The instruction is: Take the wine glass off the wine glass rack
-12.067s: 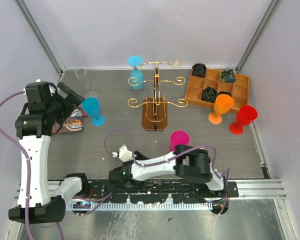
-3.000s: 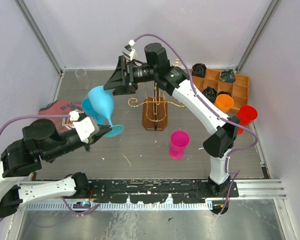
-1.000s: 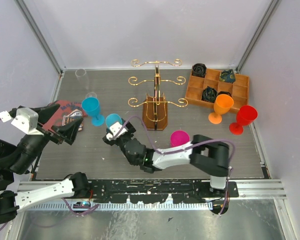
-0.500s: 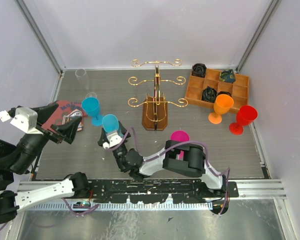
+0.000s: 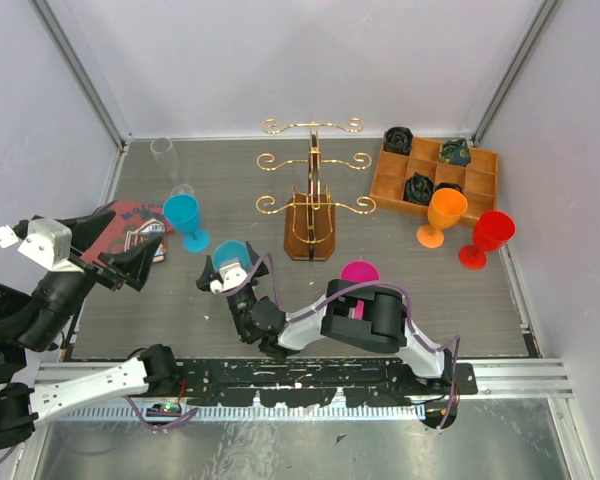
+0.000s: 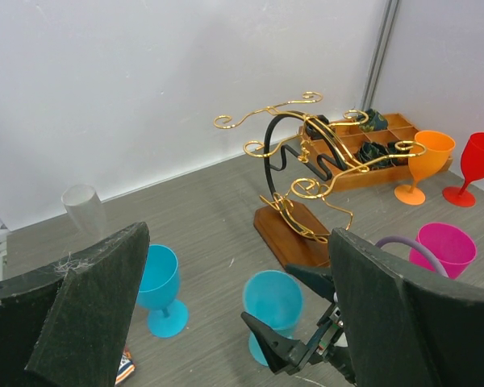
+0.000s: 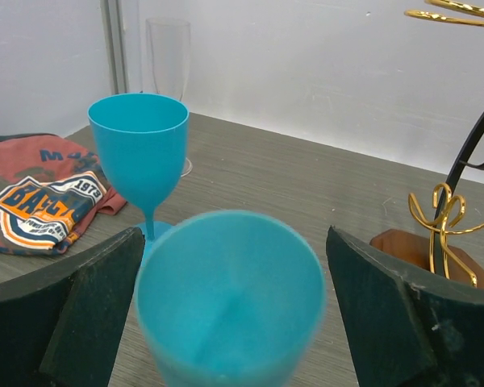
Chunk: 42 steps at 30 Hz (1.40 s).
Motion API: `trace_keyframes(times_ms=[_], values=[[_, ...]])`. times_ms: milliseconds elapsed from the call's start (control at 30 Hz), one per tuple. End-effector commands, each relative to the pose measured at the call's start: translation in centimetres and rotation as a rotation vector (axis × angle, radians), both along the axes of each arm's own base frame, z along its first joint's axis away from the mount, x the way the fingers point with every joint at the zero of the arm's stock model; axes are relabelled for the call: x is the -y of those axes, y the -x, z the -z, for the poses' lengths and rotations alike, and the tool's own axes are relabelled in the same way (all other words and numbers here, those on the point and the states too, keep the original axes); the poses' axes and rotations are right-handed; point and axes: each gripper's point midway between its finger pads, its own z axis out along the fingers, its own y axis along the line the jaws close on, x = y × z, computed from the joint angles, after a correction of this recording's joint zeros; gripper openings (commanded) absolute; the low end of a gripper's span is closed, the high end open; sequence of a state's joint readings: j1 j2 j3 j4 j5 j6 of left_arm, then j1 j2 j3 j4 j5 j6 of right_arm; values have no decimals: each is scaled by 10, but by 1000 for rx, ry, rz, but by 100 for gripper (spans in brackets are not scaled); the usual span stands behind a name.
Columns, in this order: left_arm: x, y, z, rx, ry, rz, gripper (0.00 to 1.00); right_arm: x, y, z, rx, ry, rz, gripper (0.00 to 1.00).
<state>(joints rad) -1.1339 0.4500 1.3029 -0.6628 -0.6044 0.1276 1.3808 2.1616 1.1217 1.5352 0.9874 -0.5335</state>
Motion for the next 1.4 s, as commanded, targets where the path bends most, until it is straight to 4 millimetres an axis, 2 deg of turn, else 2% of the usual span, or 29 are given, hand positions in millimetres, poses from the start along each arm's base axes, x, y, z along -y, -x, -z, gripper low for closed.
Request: trace_keyframes(times_ms=[0, 133, 300, 433, 567, 700, 767, 833, 900, 967, 1000, 1033, 1067, 1100, 1133, 1167, 1200, 1233, 1300, 1367], values=[[-3, 0, -2, 7, 27, -8, 99, 10, 1, -32, 28, -183, 15, 100], [-4, 0, -2, 9, 26, -11, 98, 9, 8, -45, 50, -163, 15, 100], [-3, -1, -1, 13, 27, -16, 99, 11, 22, -79, 98, -126, 25, 100], [1, -6, 4, -2, 9, -32, 99, 23, 34, -111, 118, -113, 51, 100], [4, -20, 16, -63, -48, -126, 98, 29, 59, -148, 121, -63, 56, 100], [1, -33, 9, -99, 15, -240, 98, 33, 82, -178, 72, 37, 55, 100], [-3, -40, 5, -136, 36, -319, 99, 26, 91, -186, 29, 77, -42, 100], [-7, -46, 1, -180, 2, -403, 99, 24, 97, -203, -77, -21, -224, 100], [-8, -51, -5, -210, -37, -476, 99, 39, 80, -220, -180, -76, -316, 100], [-3, -55, -15, -216, -51, -500, 98, 66, 68, -251, -181, -118, -335, 100], [6, -59, -18, -218, -56, -503, 99, 81, 62, -263, -194, -113, -324, 100], [15, -63, -21, -216, -76, -496, 98, 96, 48, -278, -219, -127, -307, 100], [20, -68, -26, -219, -87, -511, 98, 123, 20, -305, -239, -183, -257, 100], [27, -77, -21, -239, -132, -535, 99, 138, -2, -300, -302, -182, -216, 100], [31, -90, -17, -291, -137, -534, 98, 162, -28, -309, -329, -208, -163, 100], [31, -105, -8, -375, -115, -529, 99, 179, -46, -311, -364, -211, -123, 100], [28, -120, -5, -467, -48, -489, 99, 202, -63, -327, -364, -242, -77, 100], [27, -140, 8, -563, -8, -474, 99, 218, -78, -329, -378, -235, -30, 100], [26, -170, 23, -658, 19, -474, 99, 245, -111, -320, -440, -221, 57, 100], [10, -198, 34, -699, 32, -554, 99, 277, -145, -301, -516, -244, 114, 100]])
